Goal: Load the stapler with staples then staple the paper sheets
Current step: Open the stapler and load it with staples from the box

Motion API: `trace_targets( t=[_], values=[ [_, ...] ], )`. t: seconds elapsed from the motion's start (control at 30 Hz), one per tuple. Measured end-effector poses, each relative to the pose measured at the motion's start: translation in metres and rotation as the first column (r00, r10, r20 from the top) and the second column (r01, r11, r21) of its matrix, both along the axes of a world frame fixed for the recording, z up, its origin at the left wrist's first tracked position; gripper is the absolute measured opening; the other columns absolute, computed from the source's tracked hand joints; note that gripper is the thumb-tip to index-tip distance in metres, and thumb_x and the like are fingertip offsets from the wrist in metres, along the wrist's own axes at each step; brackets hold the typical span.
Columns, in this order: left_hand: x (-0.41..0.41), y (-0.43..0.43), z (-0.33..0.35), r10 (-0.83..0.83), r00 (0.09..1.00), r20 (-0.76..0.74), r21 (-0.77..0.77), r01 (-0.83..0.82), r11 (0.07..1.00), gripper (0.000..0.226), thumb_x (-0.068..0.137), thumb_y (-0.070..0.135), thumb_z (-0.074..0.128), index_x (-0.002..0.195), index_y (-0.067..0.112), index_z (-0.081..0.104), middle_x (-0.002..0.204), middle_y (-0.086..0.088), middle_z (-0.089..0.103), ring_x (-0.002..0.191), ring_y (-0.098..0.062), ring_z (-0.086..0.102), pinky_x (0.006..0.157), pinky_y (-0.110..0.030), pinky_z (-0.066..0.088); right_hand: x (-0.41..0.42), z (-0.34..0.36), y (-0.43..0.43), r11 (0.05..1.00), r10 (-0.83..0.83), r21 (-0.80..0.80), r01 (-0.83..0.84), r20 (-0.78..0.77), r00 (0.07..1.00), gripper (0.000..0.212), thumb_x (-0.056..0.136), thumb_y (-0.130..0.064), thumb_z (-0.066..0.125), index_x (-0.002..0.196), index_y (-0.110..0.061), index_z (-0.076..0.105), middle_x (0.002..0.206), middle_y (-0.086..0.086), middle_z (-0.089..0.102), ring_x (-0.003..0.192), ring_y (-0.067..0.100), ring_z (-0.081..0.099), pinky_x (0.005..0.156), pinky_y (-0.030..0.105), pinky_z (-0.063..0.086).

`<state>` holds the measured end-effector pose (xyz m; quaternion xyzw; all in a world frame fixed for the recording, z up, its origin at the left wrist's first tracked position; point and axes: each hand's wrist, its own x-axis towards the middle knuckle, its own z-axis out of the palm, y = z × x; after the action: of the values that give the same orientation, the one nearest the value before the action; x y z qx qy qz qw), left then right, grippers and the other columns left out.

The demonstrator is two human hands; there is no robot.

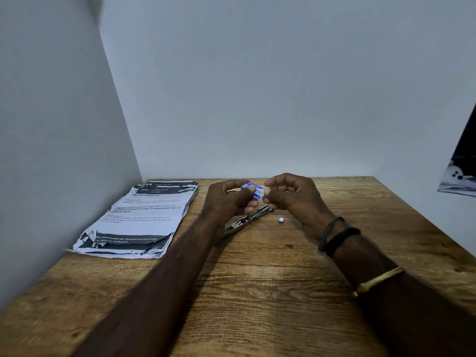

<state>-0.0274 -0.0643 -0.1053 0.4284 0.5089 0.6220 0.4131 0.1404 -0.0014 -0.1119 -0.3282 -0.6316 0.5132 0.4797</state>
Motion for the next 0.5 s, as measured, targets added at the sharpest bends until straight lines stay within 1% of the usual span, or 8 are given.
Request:
trace_targets(
  t=[0.07,0.1,0.17,0.3,0.33,0.4,0.47,0.5],
  values=[
    [0.0008,0.0002,-0.0003,0.005,1.0,0.004,0.007,-0.005,1.0,0.024,0.091,0.008,0.074,0.112,0.0,0.07,0.074,-0.015,0.076,0.061,-0.016,0.073,0.059,-0.024,0.062,-0.0004,0.0003,-0.0007,1.0,-0.008,0.025,0.007,0.035,0.999,0.006,0.08,-0.009,0.078,0.085,-0.013,0.077,0.077,0.011,0.074,0.073,0.02,0.07,0.071,0.037,0.062],
    [0.0014,0.0004,-0.0007,0.003,1.0,0.004,0.008,-0.003,1.0,0.023,0.09,0.009,0.075,0.111,0.001,0.07,0.073,-0.015,0.076,0.061,-0.016,0.073,0.058,-0.024,0.062,-0.0006,0.0005,-0.0012,0.998,-0.02,0.054,0.017,0.063,0.998,0.007,0.077,-0.016,0.08,0.084,-0.013,0.077,0.076,0.009,0.073,0.072,0.019,0.068,0.074,0.041,0.061],
    [0.003,0.0007,-0.002,-0.01,1.0,-0.002,0.002,0.01,1.0,0.023,0.089,0.011,0.076,0.109,0.002,0.07,0.073,-0.014,0.076,0.061,-0.017,0.074,0.057,-0.024,0.061,-0.0011,0.0007,-0.0024,0.993,-0.056,0.112,0.042,0.122,0.991,0.016,0.072,-0.025,0.084,0.082,-0.015,0.077,0.075,0.004,0.073,0.07,0.015,0.066,0.075,0.042,0.06],
    [0.0042,0.0024,-0.0031,-0.055,0.998,-0.021,-0.031,0.055,0.998,0.024,0.092,0.016,0.074,0.111,0.002,0.069,0.075,-0.015,0.077,0.062,-0.017,0.074,0.054,-0.024,0.059,0.0,0.0024,-0.0031,0.988,-0.073,0.144,0.05,0.156,0.985,0.013,0.074,-0.018,0.087,0.082,-0.015,0.077,0.084,0.005,0.076,0.078,0.016,0.068,0.082,0.044,0.059],
    [0.0037,0.0028,-0.0028,-0.062,0.998,-0.025,-0.037,0.061,0.997,0.024,0.094,0.017,0.072,0.112,0.002,0.068,0.076,-0.015,0.077,0.062,-0.017,0.074,0.053,-0.024,0.059,0.0007,0.003,-0.0029,0.987,-0.077,0.154,0.05,0.175,0.982,0.013,0.074,-0.018,0.086,0.082,-0.015,0.077,0.085,0.005,0.077,0.078,0.015,0.069,0.08,0.042,0.059],
    [0.0024,0.0033,-0.002,-0.043,0.997,-0.059,-0.042,0.041,0.998,0.023,0.097,0.021,0.068,0.11,0.002,0.069,0.075,-0.015,0.077,0.061,-0.018,0.074,0.053,-0.026,0.06,0.0024,0.0032,-0.0021,0.984,-0.084,0.17,0.048,0.21,0.974,0.013,0.075,-0.018,0.086,0.083,-0.016,0.076,0.081,0.002,0.077,0.072,0.008,0.068,0.069,0.031,0.058],
    [0.0005,0.0037,-0.0024,0.054,0.988,-0.148,-0.021,-0.058,0.998,0.022,0.098,0.023,0.066,0.102,0.002,0.07,0.074,-0.015,0.076,0.06,-0.018,0.073,0.053,-0.027,0.06,0.0043,0.0034,-0.0013,0.98,-0.096,0.193,0.047,0.254,0.962,0.013,0.074,-0.017,0.086,0.082,-0.018,0.076,0.076,0.0,0.076,0.066,0.005,0.066,0.062,0.023,0.054],
    [-0.0012,0.0044,-0.0034,0.121,0.973,-0.195,0.002,-0.123,0.992,0.021,0.098,0.023,0.065,0.098,0.003,0.071,0.075,-0.015,0.076,0.059,-0.018,0.072,0.054,-0.028,0.06,0.0057,0.0037,-0.0006,0.976,-0.1,0.213,0.038,0.289,0.952,0.013,0.073,-0.016,0.085,0.082,-0.018,0.076,0.075,0.0,0.075,0.066,0.005,0.067,0.063,0.023,0.055]
  ],
)
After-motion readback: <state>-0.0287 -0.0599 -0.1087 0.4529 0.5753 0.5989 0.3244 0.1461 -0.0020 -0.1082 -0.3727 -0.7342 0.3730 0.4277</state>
